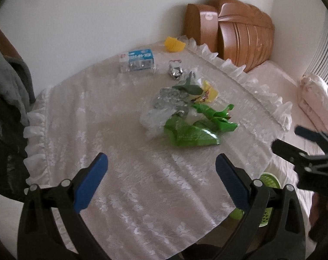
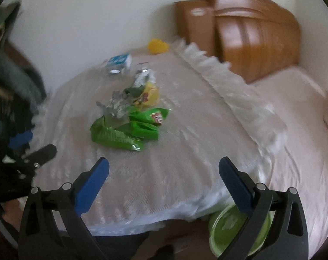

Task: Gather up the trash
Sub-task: 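Move both tools back toward the trash on the bed, then grasp a green plastic bag with the right tool while the left tool grasps another green bag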

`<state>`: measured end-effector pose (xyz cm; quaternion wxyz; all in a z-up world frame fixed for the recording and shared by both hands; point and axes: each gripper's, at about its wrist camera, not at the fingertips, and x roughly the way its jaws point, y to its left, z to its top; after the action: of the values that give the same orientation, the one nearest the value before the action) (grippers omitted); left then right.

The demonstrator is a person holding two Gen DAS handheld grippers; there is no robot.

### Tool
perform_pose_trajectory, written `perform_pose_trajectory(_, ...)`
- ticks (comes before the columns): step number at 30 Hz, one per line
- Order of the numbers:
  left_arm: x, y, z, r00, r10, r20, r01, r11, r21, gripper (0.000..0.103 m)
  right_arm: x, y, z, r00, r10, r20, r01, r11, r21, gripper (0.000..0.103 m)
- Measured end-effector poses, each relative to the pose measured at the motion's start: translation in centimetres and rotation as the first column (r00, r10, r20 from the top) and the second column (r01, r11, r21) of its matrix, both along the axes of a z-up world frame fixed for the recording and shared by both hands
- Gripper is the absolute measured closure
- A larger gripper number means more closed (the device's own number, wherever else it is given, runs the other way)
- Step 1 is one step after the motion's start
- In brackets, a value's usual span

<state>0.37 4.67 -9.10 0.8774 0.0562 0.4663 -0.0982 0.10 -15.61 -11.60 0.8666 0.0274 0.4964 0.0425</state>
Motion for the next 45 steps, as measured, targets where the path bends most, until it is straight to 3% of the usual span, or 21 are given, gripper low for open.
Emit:
perform_pose_trajectory(3,0.2,1.1,-0.6,0.999,0.023,-0.022,-0.023,1.0,-0.004,0.008,2.4,0.8,-1.3,0.989,0.145,0.0,-0.145,0.988,-0.047,0.002)
perform_pose_trajectory(6,0.1,2.2,-1.3,0.998,0.052,-0.044,-0.053,0.999,-0.002,0.008,4.7,1.9,-2.5,0.949,0.315,-0.031,-0.316,0.938,-0.14,0.002)
perform_pose_trajectory(10,-0.1,3.4,-1.8,0.994,0.094,-0.057,-0.094,0.996,0.009,0.008,6.6,4.2,-3.7,0.848,0.522,-0.092,-0.525,0.801,-0.289,0.003)
perform_pose_trajectory(11,-0.2,3.8,-1.9,0.992,0.106,-0.061,-0.106,0.994,0.01,0.008,7.2,5.1,-4.4,0.789,0.602,-0.125,-0.604,0.722,-0.337,0.003)
perform_pose_trajectory(13,-0.3,4.3,-2.0,0.989,0.129,-0.067,-0.128,0.992,0.014,0.008,7.7,5.9,-5.3,0.737,0.654,-0.168,-0.663,0.653,-0.365,0.003)
perform_pose_trajectory(15,-0.4,4.8,-2.2,0.986,0.153,-0.073,-0.152,0.988,0.018,0.008,8.3,6.8,-7.0,0.655,0.714,-0.245,-0.74,0.542,-0.399,0.005)
perform_pose_trajectory(16,-0.4,5.1,-2.2,0.984,0.163,-0.074,-0.162,0.987,0.02,0.008,8.6,7.0,-7.8,0.621,0.731,-0.283,-0.768,0.495,-0.406,0.01)
perform_pose_trajectory(19,-0.6,5.6,-2.3,0.978,0.196,-0.078,-0.195,0.981,0.018,0.008,9.8,7.3,-9.1,0.563,0.745,-0.358,-0.821,0.453,-0.348,0.036)
perform_pose_trajectory(21,-0.5,5.7,-2.5,0.973,0.212,-0.086,-0.212,0.977,0.01,0.008,10.7,7.3,-9.1,0.556,0.749,-0.36,-0.829,0.467,-0.308,0.043)
perform_pose_trajectory(24,-0.2,5.5,-2.6,0.97,0.22,-0.101,-0.222,0.975,-0.015,0.008,11.7,6.5,-8.4,0.588,0.742,-0.322,-0.809,0.539,-0.236,0.045)
perform_pose_trajectory(29,0.8,3.9,-2.7,0.97,0.199,-0.139,-0.216,0.969,-0.119,0.008,12.0,4.1,-7.6,0.691,0.678,-0.25,-0.718,0.685,-0.124,0.045)
perform_pose_trajectory(34,3.0,0.3,-3.7,0.961,0.188,-0.206,-0.23,0.951,-0.208,0.008,11.0,-0.4,-6.5,0.85,0.505,-0.15,-0.504,0.862,0.047,0.045)
perform_pose_trajectory(35,3.5,-0.4,-4.1,0.954,0.196,-0.225,-0.245,0.945,-0.214,0.008,10.5,-0.8,-6.4,0.866,0.48,-0.143,-0.476,0.877,0.06,0.045)
perform_pose_trajectory(37,4.6,-2.1,-5.2,0.938,0.213,-0.275,-0.282,0.927,-0.246,0.013,9.5,-2.9,-6.1,0.92,0.377,-0.109,-0.366,0.924,0.109,0.045)
perform_pose_trajectory(40,5.9,-3.7,-6.9,0.903,0.289,-0.318,-0.372,0.895,-0.244,0.018,8.2,-4.7,-5.4,0.957,0.281,-0.064,-0.269,0.95,0.156,0.045)
perform_pose_trajectory(45,7.0,-4.4,-9.1,0.814,0.423,-0.397,-0.543,0.797,-0.264,0.028,6.0,-5.9,-4.4,0.977,0.211,-0.031,-0.202,0.963,0.177,0.044)
